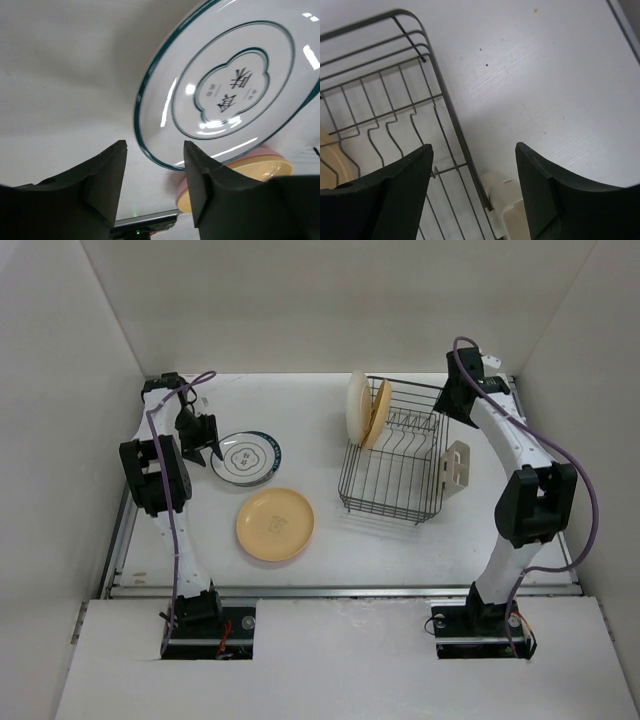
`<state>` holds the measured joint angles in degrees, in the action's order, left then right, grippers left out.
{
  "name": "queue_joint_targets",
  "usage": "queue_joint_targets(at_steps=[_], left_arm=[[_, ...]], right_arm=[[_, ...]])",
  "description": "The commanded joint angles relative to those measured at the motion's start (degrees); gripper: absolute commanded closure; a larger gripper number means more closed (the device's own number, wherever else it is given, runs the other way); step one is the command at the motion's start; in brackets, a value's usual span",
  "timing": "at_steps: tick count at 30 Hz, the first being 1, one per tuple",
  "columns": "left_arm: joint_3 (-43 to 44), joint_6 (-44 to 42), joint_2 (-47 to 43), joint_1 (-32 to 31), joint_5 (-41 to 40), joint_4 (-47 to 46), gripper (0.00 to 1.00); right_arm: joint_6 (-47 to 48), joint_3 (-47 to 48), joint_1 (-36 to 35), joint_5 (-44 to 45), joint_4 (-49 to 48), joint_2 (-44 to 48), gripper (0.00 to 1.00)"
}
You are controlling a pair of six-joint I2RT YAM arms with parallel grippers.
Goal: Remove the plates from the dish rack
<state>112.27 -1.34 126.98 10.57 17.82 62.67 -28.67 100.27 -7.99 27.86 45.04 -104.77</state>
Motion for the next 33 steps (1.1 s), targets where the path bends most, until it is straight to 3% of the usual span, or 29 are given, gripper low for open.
queue_joint_targets(at_steps=[1, 13, 17, 18, 25, 33], left_arm=[[0.32, -2.08, 0.81, -0.37, -3.58, 3.51, 0.52], [1.37, -2.70, -1.28, -0.90, -6.31, 7.98, 0.49], [0.85, -3.31, -3.49, -0.90, -6.31, 7.99, 0.48], [0.32, -3.31, -4.36, -0.90, -6.31, 7.99, 0.48], [0.32, -3.84, -5.43, -0.90, -6.93, 8.60, 0.48], [-0.73, -4.36, -6.48, -0.90, -8.59, 9.13, 0.48]], right_arm=[[-1.83, -1.47, 1.39, -1.84, -1.87, 0.71, 0.28], [2.80, 0.45, 1.92, -4.29, -5.04, -9.22, 0.58], [7.38, 2.12, 2.45, -4.40, -7.94, -11.60, 0.95], [8.61, 2.12, 2.45, -4.39, -8.64, -12.12, 1.00], [22.94, 2.65, 2.45, -4.82, -20.33, -12.12, 1.00], [34.72, 7.12, 2.45, -20.10, -27.36, -15.54, 1.00]])
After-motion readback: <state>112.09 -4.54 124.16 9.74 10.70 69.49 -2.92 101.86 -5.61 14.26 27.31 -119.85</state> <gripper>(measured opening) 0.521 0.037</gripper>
